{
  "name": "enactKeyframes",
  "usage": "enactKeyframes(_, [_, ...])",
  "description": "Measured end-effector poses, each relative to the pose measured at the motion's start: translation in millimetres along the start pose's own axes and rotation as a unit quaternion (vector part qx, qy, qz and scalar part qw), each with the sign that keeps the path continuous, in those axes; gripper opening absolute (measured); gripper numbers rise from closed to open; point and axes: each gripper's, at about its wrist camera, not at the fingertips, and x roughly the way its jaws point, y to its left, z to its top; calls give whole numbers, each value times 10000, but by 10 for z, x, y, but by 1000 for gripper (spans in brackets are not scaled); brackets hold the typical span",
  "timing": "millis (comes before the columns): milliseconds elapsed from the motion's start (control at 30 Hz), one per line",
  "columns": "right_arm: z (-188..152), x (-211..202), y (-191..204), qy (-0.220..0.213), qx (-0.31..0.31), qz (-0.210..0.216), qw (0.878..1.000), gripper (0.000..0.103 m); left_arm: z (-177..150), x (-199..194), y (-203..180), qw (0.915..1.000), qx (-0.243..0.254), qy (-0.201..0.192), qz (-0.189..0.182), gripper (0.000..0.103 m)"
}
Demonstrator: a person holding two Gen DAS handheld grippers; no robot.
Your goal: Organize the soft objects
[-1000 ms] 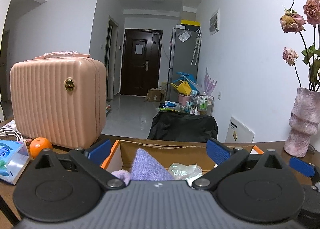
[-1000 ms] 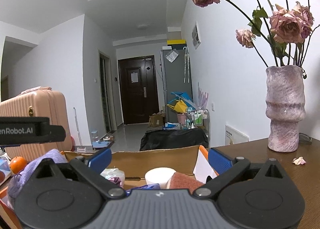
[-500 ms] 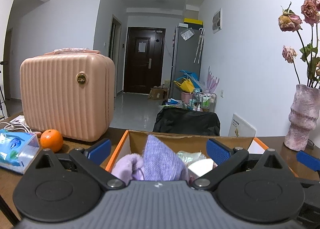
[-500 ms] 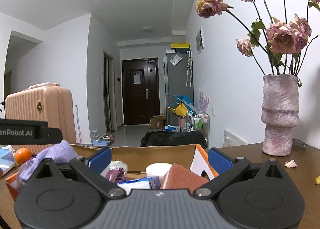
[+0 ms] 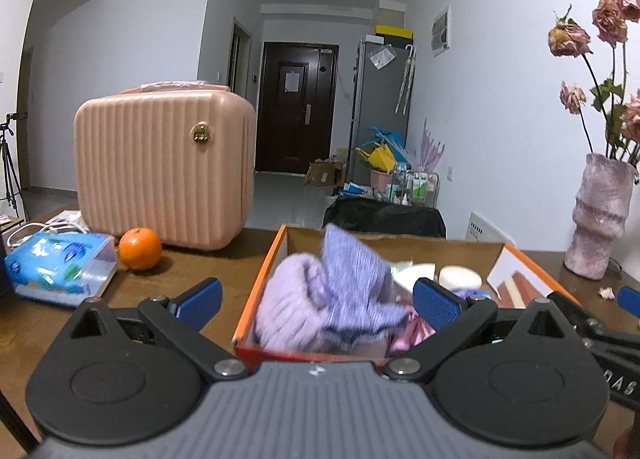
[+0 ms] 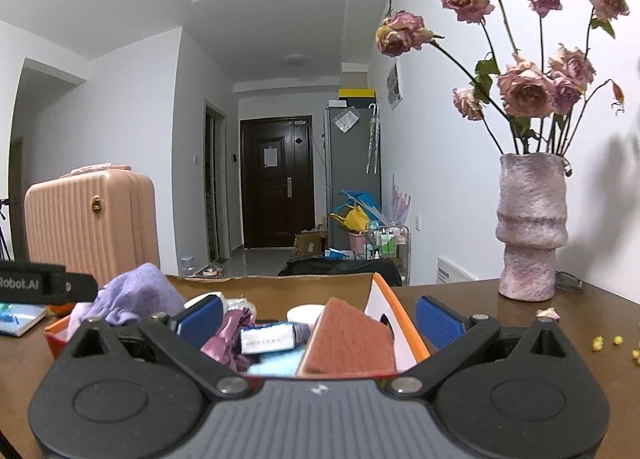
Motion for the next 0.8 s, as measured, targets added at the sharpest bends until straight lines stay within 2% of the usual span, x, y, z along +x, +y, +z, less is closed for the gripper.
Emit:
enactKeyframes(400, [-100, -735, -35, 75, -21, -36, 10000, 103, -286, -695, 141, 9998, 78, 183, -72, 103])
enactKeyframes(800, [-212, -1436, -19, 138, -100, 123, 9998, 103, -607, -1356, 215, 9989, 173, 319, -300, 103])
